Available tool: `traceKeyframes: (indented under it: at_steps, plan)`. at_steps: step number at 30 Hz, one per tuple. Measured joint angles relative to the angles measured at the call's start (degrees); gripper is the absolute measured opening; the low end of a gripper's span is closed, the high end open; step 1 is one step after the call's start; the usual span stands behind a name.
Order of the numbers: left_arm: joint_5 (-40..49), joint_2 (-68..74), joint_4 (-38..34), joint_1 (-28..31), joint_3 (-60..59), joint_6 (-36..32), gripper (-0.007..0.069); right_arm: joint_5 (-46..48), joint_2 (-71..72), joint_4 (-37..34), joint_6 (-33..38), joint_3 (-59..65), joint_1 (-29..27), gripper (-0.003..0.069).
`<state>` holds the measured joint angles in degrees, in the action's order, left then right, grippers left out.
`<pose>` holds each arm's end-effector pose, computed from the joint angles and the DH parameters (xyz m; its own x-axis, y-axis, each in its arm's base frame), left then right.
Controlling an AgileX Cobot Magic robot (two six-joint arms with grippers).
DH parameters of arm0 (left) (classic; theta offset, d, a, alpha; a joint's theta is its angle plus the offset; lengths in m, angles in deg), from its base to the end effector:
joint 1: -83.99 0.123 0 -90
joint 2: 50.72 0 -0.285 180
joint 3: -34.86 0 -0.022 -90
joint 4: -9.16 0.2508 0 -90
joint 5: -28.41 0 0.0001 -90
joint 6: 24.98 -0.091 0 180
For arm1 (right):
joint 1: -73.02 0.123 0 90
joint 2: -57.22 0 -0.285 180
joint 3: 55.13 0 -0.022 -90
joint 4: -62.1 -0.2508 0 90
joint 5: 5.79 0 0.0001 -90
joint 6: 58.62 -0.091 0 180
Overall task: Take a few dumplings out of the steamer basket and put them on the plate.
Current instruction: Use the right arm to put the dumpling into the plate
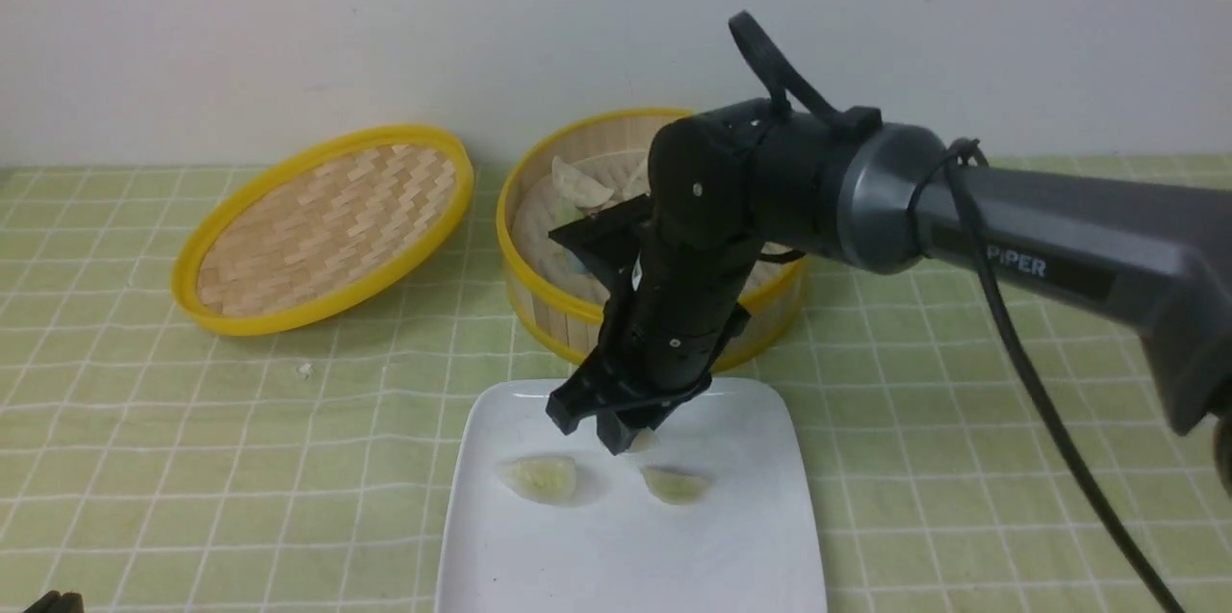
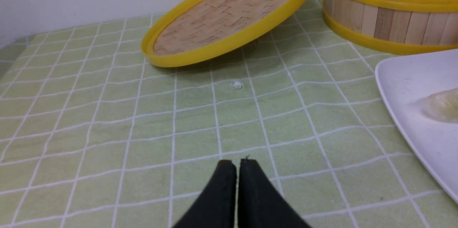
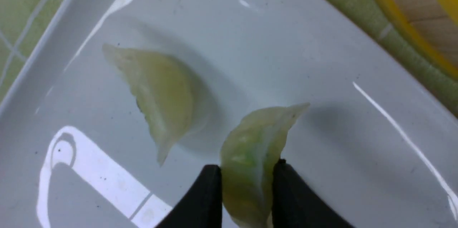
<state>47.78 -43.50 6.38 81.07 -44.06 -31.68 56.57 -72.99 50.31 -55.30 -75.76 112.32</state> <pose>0.0535 -0.0042 0.1733 -0.2613 0.0845 -0.9615 0.0852 0.9943 0.0642 0.3307 0.2920 0.1888 -0.7895 -0.5972 -0.1419 -0.6138 0.7676 0.1846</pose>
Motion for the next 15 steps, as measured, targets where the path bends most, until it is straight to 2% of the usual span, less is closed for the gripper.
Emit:
traceKeyframes:
  at_steps: [3,6,9,12,15]
  plan:
    - [0.0,0.0,0.0,0.0,0.0,0.0,-0.0006,-0.14,-0.06,0.06,0.13,0.0,0.0,0.0229]
    - [0.0,0.0,0.0,0.0,0.0,0.0,-0.0006,0.16,-0.06,0.18,0.13,-0.26,0.0,0.037]
    - [0.0,0.0,0.0,0.0,0.0,0.0,-0.0006,2.16,-0.06,1.56,0.69,-2.81,0.0,0.045]
    - [0.0,0.0,0.0,0.0,0.0,0.0,-0.0006,3.91,-0.06,4.58,0.77,-7.05,-0.57,0.0464]
    - [0.0,0.0,0.0,0.0,0.0,0.0,-0.0006,3.82,-0.06,7.1,0.18,-13.77,-3.4,0.046]
